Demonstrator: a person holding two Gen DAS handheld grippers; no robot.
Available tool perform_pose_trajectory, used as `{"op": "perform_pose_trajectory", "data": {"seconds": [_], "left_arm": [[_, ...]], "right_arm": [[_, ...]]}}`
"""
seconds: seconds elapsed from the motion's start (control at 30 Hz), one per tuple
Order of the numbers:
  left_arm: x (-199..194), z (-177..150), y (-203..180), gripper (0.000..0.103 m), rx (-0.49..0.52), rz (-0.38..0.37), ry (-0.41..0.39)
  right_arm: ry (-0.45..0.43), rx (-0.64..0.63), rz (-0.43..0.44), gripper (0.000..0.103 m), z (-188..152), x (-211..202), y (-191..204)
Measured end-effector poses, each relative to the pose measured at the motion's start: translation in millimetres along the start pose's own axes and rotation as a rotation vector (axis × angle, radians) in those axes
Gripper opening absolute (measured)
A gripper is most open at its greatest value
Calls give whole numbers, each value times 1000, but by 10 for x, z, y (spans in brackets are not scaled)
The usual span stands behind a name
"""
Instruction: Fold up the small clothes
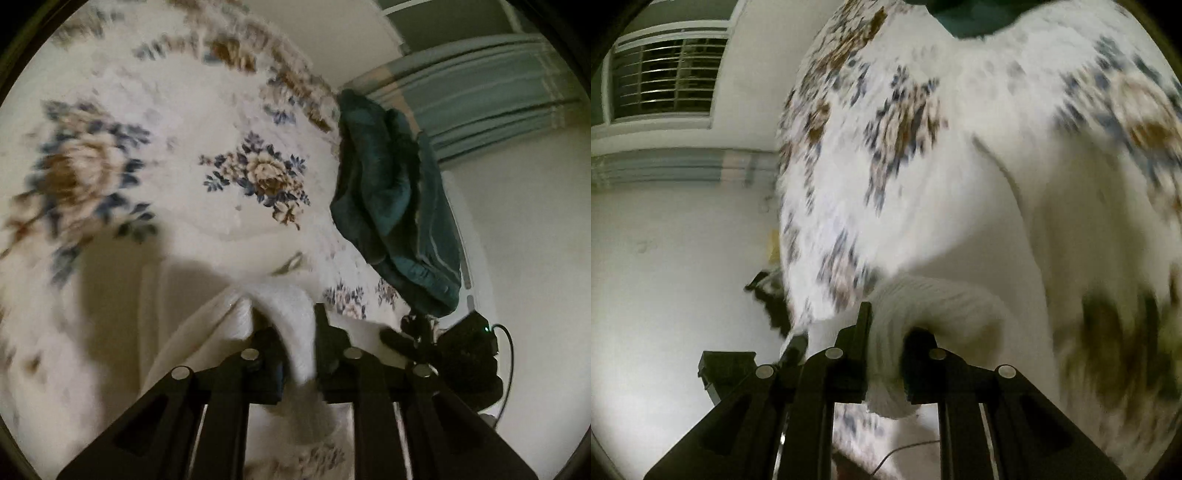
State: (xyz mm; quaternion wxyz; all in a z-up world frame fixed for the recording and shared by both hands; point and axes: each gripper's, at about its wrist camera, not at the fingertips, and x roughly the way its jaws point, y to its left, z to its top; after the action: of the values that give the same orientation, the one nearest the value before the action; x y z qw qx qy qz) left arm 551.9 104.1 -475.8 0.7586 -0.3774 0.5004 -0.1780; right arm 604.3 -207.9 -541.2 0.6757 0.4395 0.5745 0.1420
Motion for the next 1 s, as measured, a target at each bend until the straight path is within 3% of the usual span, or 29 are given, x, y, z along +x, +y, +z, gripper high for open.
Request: {"op": "perform_pose_trajectory", "data": {"seconds": [0.03, 0.07, 0.13, 0.2, 0.27, 0.47, 0.5, 0.53, 0.57, 0.6, 0.7, 0.83, 1.0], "left_arm": [[129, 158, 93, 29, -28, 22, 19], [201, 267, 172, 50, -51, 14, 28], [182, 370, 316, 68, -82, -14, 4], [130, 412, 419, 69, -89, -23, -13], [125, 404, 503, 69, -62, 26, -10], [650, 344, 612, 69, 72, 176, 135], [789, 338, 587, 68, 108, 191, 159], [869, 322, 552, 66, 141, 193, 171], [941, 316, 519, 30, 172, 193, 173], [1014, 305, 480, 2, 204, 216, 182], [852, 290, 421, 5, 221, 193, 128], [526, 397, 584, 5, 161, 191, 50], [740, 486, 898, 6, 84, 195, 115]], "right_arm": [[7, 1, -10, 22, 183, 61, -94], [29, 11, -31, 25, 344, 178, -142], [65, 30, -67, 56, 511, 336, -253], [49, 34, -39, 65, 487, 156, -404], [13, 27, -48, 65, 443, 34, -486], [36, -61, -237, 65, 312, 134, -750], [59, -65, -243, 62, 317, 226, -787], [69, -76, -247, 39, 325, 301, -801], [65, -91, -256, 22, 325, 343, -795], [56, -113, -277, 9, 327, 363, -760], [-13, -154, -293, 8, 338, 251, -613], [-63, -196, -321, 7, 447, 166, -436], [31, -181, -456, 8, 667, 544, -569]]}}
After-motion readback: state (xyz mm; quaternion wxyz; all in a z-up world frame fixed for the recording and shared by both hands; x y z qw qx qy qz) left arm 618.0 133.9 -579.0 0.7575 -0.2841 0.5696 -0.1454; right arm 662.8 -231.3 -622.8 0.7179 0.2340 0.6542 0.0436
